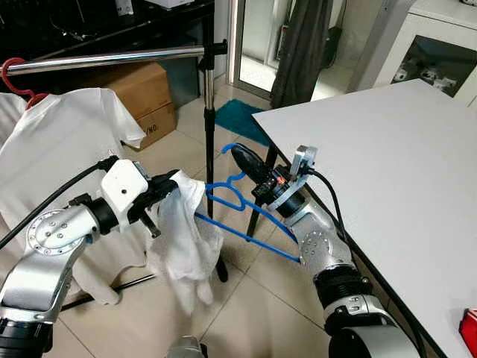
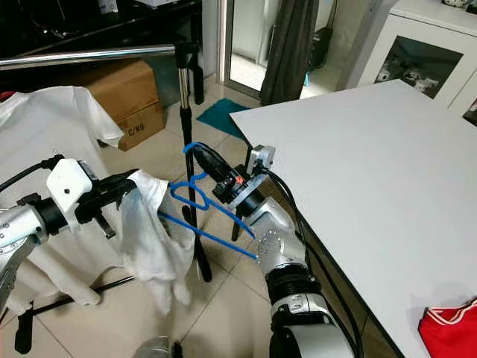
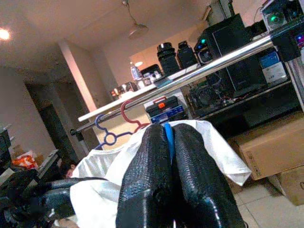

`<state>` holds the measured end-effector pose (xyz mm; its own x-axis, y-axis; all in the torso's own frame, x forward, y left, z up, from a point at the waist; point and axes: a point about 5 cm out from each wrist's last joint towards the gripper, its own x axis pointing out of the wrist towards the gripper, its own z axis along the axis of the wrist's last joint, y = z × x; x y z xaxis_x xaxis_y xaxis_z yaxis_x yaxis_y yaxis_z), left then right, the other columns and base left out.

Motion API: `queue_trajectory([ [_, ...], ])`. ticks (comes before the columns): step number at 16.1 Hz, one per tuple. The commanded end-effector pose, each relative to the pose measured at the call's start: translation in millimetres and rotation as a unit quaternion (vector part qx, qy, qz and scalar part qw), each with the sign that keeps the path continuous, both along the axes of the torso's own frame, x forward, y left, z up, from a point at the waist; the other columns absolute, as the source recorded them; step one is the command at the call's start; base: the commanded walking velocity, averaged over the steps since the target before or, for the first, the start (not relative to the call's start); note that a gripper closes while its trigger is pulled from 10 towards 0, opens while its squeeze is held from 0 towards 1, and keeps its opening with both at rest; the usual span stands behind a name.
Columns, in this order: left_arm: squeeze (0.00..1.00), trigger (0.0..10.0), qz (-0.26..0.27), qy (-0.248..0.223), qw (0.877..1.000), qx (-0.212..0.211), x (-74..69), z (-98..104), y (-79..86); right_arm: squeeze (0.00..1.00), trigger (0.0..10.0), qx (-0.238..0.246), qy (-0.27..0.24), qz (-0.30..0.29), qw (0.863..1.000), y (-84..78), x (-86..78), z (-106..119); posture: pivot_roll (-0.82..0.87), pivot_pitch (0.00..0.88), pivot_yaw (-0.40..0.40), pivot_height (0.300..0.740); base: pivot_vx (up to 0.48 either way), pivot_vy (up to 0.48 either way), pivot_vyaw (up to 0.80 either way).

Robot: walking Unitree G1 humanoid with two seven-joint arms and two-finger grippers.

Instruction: Hang hanger

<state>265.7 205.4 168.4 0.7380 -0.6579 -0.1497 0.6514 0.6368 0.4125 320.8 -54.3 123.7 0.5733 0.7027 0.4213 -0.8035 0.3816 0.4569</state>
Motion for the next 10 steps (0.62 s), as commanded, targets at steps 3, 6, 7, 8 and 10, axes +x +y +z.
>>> queue_trajectory([
  [3,0.0,10.0,-0.004,-0.031,0.999,-0.008,2.7,13.7,-1.8,0.0,10.0,0.038,-0.013,0.02,0.999,30.4,-3.0,14.2,0.19,0.0,-0.002,0.74,0.0,0.0,0.0],
  [6,0.0,10.0,-0.004,-0.031,0.999,-0.008,2.7,13.7,-1.8,0.0,10.0,0.038,-0.013,0.02,0.999,30.4,-3.0,14.2,0.19,0.0,-0.002,0.74,0.0,0.0,0.0],
  [7,0.0,10.0,-0.004,-0.031,0.999,-0.008,2.7,13.7,-1.8,0.0,10.0,0.038,-0.013,0.02,0.999,30.4,-3.0,14.2,0.19,0.0,-0.002,0.74,0.0,0.0,0.0],
  [8,0.0,10.0,-0.004,-0.031,0.999,-0.008,2.7,13.7,-1.8,0.0,10.0,0.038,-0.013,0.02,0.999,30.4,-3.0,14.2,0.19,0.0,-0.002,0.74,0.0,0.0,0.0],
  [10,0.0,10.0,-0.004,-0.031,0.999,-0.008,2.7,13.7,-1.8,0.0,10.0,0.038,-0.013,0.02,0.999,30.4,-3.0,14.2,0.19,0.0,-0.002,0.74,0.0,0.0,0.0],
])
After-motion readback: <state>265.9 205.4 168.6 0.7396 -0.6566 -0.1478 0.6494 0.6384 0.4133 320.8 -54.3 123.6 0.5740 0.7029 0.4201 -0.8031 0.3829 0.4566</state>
